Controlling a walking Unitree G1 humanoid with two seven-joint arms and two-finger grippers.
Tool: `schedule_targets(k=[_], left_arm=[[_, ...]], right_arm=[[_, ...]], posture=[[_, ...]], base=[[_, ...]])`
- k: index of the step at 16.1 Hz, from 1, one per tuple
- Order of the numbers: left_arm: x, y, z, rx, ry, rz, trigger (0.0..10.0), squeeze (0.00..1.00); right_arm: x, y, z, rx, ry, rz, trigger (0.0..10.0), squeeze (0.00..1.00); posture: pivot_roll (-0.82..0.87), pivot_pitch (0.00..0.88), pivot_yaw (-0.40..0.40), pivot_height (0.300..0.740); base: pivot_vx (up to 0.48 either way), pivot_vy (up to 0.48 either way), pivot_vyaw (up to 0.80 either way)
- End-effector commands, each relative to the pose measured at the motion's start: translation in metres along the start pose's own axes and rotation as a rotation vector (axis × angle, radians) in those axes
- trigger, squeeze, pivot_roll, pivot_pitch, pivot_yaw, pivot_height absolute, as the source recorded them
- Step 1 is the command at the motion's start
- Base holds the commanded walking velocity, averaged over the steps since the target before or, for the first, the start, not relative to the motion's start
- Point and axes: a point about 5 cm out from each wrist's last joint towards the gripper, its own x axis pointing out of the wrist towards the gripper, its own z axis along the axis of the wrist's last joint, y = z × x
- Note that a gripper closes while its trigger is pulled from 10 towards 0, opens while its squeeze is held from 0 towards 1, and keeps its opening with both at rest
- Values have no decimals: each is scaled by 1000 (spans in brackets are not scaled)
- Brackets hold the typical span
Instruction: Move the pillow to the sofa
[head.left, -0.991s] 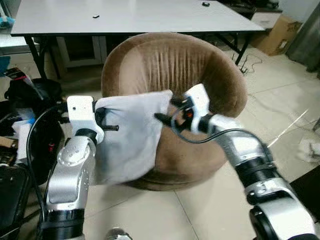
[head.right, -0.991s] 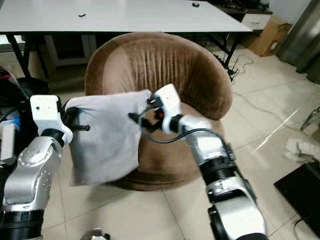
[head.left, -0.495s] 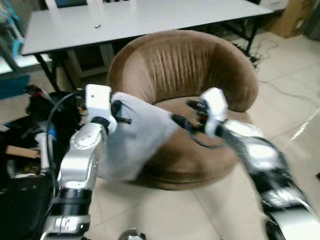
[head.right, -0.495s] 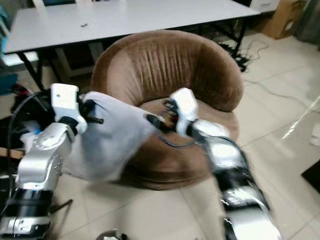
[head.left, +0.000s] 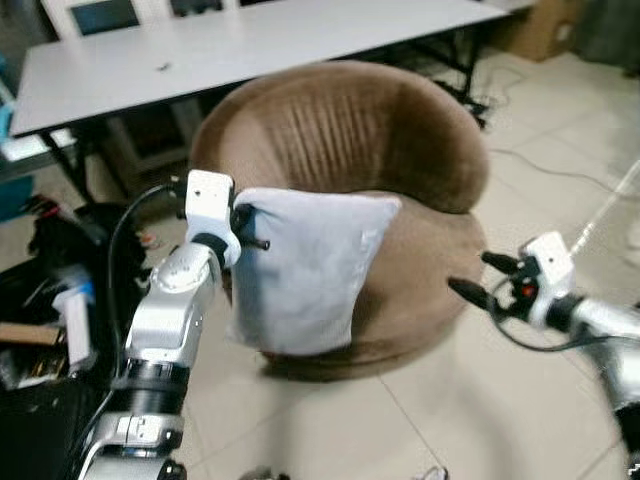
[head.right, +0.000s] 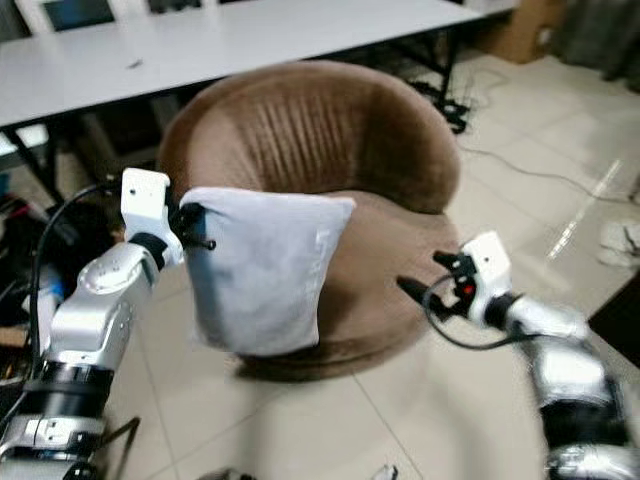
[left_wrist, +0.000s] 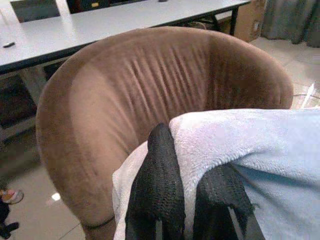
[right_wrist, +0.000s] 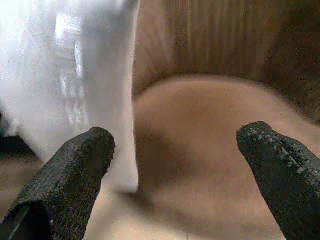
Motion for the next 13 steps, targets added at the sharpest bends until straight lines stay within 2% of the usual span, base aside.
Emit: schedule_targets(k=[1, 2, 3, 5, 8, 13], left_arm=[[3, 7, 19, 3, -84, 16, 10000, 0], [4, 9, 19, -1, -89, 29, 10000, 0], [5, 11, 19, -5, -92, 40, 10000, 0], [6, 15, 16, -11, -81, 47, 10000, 0], [8, 17, 14, -15, -76, 55, 10000, 0], [9, 17, 18, -9, -92, 56, 10000, 0]], right_arm=[[3, 8, -1, -7, -68, -52, 10000, 0], [8, 35, -35, 27, -39, -60, 10000, 0], [10, 52, -59, 79, -20, -75, 10000, 0], [12, 66, -72, 163, -52, -151, 10000, 0], [19, 69, -69, 147, -76, -171, 10000, 0], [25, 66, -67, 115, -66, -161, 10000, 0]], posture=[[-99, 0, 99, 740], [-99, 0, 92, 740], [-93, 0, 89, 740], [-93, 0, 98, 740], [-99, 0, 104, 740], [-91, 0, 92, 740]], base=[[0, 0, 0], [0, 0, 0], [0, 0, 0], [0, 0, 0], [0, 0, 0], [0, 0, 0]])
